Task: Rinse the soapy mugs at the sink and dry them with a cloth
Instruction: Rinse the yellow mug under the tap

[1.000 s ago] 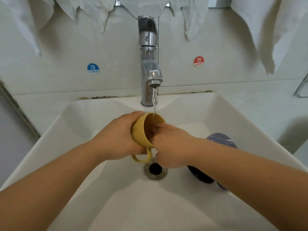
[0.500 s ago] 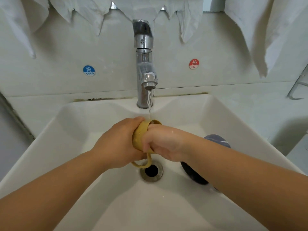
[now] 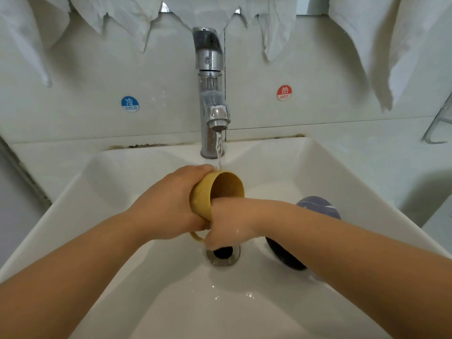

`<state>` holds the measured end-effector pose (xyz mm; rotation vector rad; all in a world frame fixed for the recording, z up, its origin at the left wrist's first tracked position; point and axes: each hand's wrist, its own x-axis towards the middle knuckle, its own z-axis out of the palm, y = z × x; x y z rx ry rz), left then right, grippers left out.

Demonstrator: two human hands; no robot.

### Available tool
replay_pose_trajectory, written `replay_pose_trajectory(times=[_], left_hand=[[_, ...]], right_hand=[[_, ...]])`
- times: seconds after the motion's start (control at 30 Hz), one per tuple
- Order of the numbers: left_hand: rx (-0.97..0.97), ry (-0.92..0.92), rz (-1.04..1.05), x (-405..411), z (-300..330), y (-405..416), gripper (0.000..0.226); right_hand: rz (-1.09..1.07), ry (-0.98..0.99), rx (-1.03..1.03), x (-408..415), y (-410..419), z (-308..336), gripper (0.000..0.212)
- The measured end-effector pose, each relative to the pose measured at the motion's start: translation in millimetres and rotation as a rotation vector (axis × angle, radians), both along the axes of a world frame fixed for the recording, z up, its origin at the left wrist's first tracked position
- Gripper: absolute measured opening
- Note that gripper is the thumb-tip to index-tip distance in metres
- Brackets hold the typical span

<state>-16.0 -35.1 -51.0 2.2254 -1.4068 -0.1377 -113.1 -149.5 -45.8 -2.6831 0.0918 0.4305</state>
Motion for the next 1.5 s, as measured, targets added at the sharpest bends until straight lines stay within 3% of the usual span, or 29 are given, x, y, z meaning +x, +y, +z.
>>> replay_pose_trajectory(times=[0.07,0.13,0.2,0.27,0.37,0.43,0.53,0.6,0.73,0.83,0.93,1.07,1.17,1.27,1.33,1.43,1.5], left_hand=[[0.003,0.035,-0.012,2.4,0.3,0.9,0.083],[0.017,0.072,-0.017,3.9,1.8,1.0,0.083],[0.032,0.12,-0.018,6.1,3.7,1.8,0.081],[0.059,0.138,-0.021,8.5,5.5,3.3,0.081],[0.114,0.096,-0.018,10.6,4.6,6.0,0.083],[0.107,0.074,0.0,12.1,2.0,7.0,0.085],[0.081,0.036,0.035,12.6,-0.5,5.5,0.093],[0.088,0.005,0.057,11.4,-2.4,3.6,0.094],[0.067,0.026,0.068,4.3,-9.4,-2.1,0.069],[0.042,-0.056,0.095,-2.5,-15.7,-8.2,0.055],[-0.025,-0.115,0.123,-5.6,-17.4,-10.4,0.052],[-0.078,-0.181,0.137,-7.9,-16.6,-11.2,0.053],[-0.107,-0.02,0.126,-10.9,-15.6,-13.6,0.047],[-0.114,0.081,0.124,-10.7,-11.3,-12.6,0.055],[-0.066,0.117,0.123,-9.5,-9.0,-9.6,0.065],[-0.01,0.251,0.143,-5.5,-10.8,-3.2,0.071],[-0.024,0.38,0.199,-1.6,-12.8,-0.1,0.065]], right_hand=[[0.07,-0.055,-0.269,-5.9,1.3,-0.2,0.01],[0.097,-0.123,-0.445,-7.3,-2.7,-5.6,0.026],[0.142,-0.191,-0.515,-5.1,-6.6,-11.2,0.039],[0.144,-0.19,-0.482,-3.1,-6.6,-14.0,0.037],[0.08,-0.09,-0.283,0.0,-1.1,-13.3,0.023],[0.01,-0.006,-0.043,2.0,3.2,-9.2,0.009],[-0.134,0.039,0.357,6.8,2.4,-6.4,0.023],[-0.204,-0.013,0.621,8.5,-0.1,-5.6,0.015],[-0.324,-0.022,1.208,2.6,-6.0,2.7,0.02],[-0.408,0.017,1.458,-1.9,-12.3,9.7,0.024],[-0.527,-0.003,1.57,3.0,-19.7,7.4,0.035],[-0.564,-0.017,1.559,9.4,-31.5,2.1,0.052],[-0.483,-0.011,1.468,8.3,-30.7,8.4,0.031],[-0.363,-0.034,1.309,4.4,-27.6,11.6,0.02],[-0.331,-0.075,1.131,2.9,-25.0,11.4,0.019],[-0.276,-0.185,0.618,5.6,-24.2,10.7,0.02],[-0.307,-0.283,0.505,4.4,-25.7,10.7,0.023]])
